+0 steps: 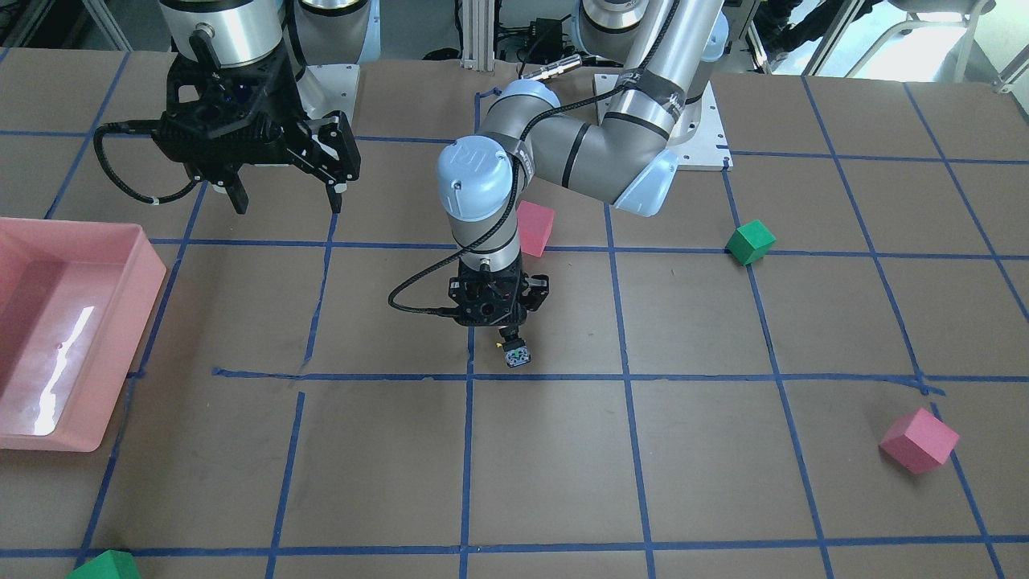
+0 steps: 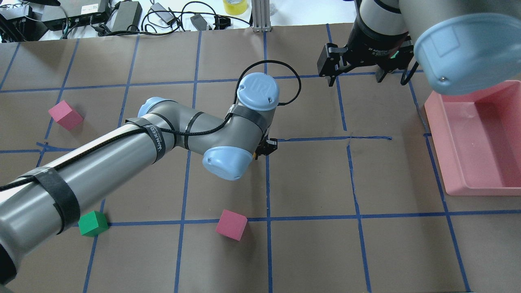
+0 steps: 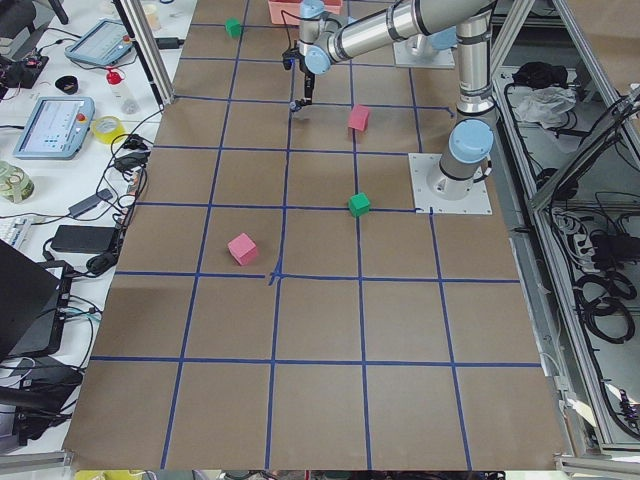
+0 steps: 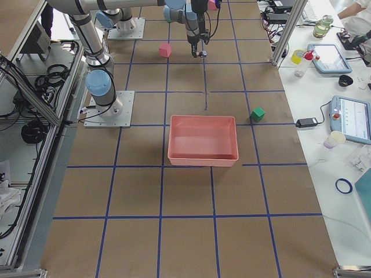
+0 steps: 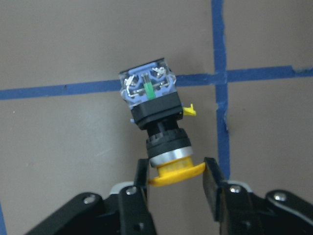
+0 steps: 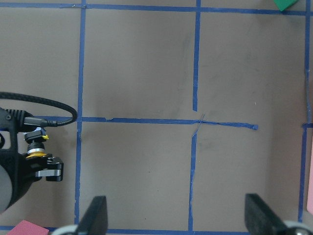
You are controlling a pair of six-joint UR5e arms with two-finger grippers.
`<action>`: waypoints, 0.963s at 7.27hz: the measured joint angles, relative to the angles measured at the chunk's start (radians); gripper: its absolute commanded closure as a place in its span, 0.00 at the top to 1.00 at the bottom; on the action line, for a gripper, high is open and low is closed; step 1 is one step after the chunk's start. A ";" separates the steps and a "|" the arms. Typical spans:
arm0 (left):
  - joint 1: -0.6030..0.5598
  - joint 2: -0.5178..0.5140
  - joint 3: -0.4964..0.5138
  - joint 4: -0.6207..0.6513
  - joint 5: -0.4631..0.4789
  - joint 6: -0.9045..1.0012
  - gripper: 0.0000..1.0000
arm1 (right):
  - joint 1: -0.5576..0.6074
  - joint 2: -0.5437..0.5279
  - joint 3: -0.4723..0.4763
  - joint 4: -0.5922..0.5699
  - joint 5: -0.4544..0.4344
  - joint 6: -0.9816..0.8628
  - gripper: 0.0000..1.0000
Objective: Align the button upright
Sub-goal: 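Lift and rotate the switch with the left gripper, turning it cap-down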
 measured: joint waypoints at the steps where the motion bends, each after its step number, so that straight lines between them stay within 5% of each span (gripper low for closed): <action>1: 0.029 0.026 0.003 -0.068 -0.027 0.004 0.00 | 0.000 0.000 0.000 0.000 0.000 0.000 1.00; 5: 0.125 0.097 0.070 -0.382 -0.229 -0.054 0.00 | 0.000 0.000 0.001 0.000 0.000 0.000 1.00; 7: 0.131 0.092 0.080 -0.437 -0.371 -0.161 0.00 | 0.000 0.000 0.002 0.000 0.001 0.000 1.00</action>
